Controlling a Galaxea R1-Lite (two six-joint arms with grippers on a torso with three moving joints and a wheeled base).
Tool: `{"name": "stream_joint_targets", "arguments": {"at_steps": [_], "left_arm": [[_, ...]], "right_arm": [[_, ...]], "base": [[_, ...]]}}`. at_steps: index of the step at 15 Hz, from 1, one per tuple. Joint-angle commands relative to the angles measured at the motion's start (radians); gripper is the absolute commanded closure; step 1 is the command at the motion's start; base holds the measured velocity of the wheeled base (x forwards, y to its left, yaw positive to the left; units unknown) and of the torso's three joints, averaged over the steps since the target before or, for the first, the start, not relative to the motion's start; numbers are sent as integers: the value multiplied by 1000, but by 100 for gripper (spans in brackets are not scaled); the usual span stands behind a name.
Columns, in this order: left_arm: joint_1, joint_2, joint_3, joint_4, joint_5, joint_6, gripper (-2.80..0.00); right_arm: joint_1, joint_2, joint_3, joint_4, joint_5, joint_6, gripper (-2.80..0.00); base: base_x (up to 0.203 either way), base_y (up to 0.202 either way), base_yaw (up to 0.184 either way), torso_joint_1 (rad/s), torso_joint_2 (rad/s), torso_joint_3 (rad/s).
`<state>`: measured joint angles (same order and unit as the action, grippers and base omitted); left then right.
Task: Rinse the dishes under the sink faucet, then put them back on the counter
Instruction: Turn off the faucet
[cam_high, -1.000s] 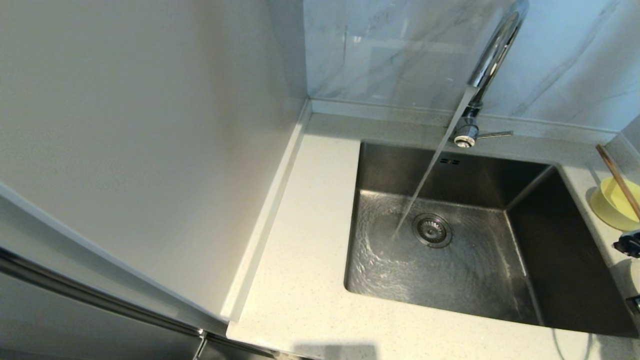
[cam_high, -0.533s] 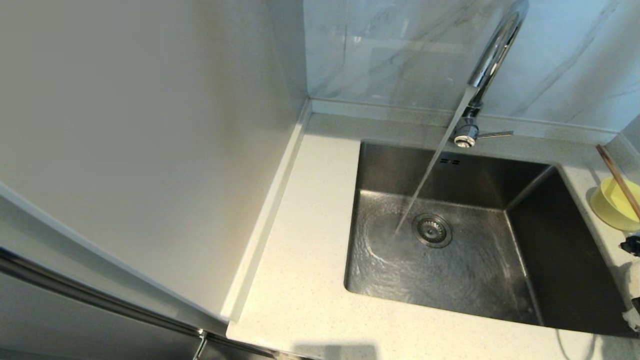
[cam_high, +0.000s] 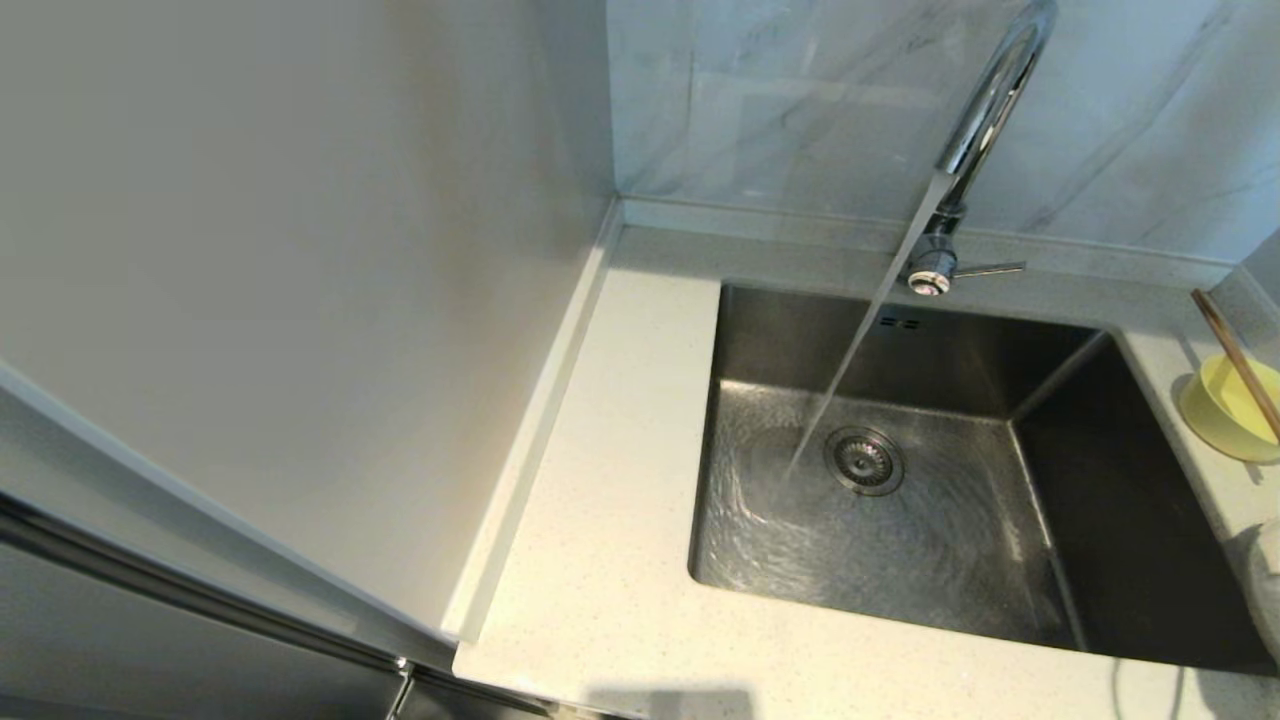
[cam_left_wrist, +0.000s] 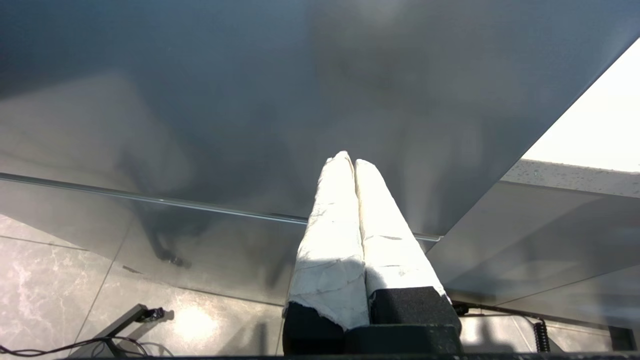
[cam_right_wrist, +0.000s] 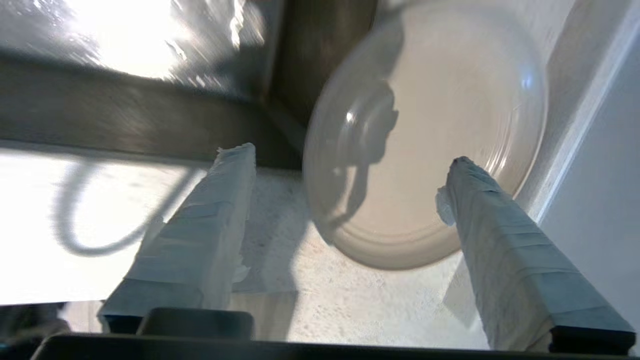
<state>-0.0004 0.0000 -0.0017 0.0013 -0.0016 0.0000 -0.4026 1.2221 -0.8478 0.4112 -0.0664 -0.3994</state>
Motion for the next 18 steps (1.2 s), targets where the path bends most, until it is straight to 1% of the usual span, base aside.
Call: {"name": "stream_joint_targets", "arguments": {"at_steps": [1, 2, 3, 6, 7, 9, 11, 13, 17, 18], "left_arm": [[0, 0, 0, -1, 0, 0, 0], [-1, 0, 0, 0, 0, 0, 0], [0, 0, 0, 0, 0, 0, 0], [0, 0, 0, 0, 0, 0, 0], [-1, 0, 0, 0, 0, 0, 0], [0, 0, 0, 0, 0, 0, 0], [0, 0, 0, 0, 0, 0, 0], [0, 0, 0, 0, 0, 0, 0], [0, 0, 0, 0, 0, 0, 0], [0, 0, 2, 0, 0, 0, 0]], "right_arm": [[-2, -50, -56, 23, 46, 22, -280], [-2, -53, -79, 32, 81, 47, -280], [-2, -61, -84, 42, 100, 53, -280], [-1, -93, -77, 52, 177, 92, -280], [-1, -91, -80, 52, 189, 94, 0], [1, -80, -85, 52, 196, 94, 0], [1, -74, -96, 52, 237, 97, 0], [1, -77, -107, 52, 274, 143, 0], [1, -92, -99, 58, 344, 189, 0], [1, -91, -106, 85, 360, 198, 0]], "base": [[0, 0, 0, 0, 0, 0], [0, 0, 0, 0, 0, 0], [0, 0, 0, 0, 0, 0], [0, 0, 0, 0, 0, 0], [0, 0, 0, 0, 0, 0], [0, 0, 0, 0, 0, 0], [0, 0, 0, 0, 0, 0], [0, 0, 0, 0, 0, 0], [0, 0, 0, 0, 0, 0], [0, 0, 0, 0, 0, 0]]}}
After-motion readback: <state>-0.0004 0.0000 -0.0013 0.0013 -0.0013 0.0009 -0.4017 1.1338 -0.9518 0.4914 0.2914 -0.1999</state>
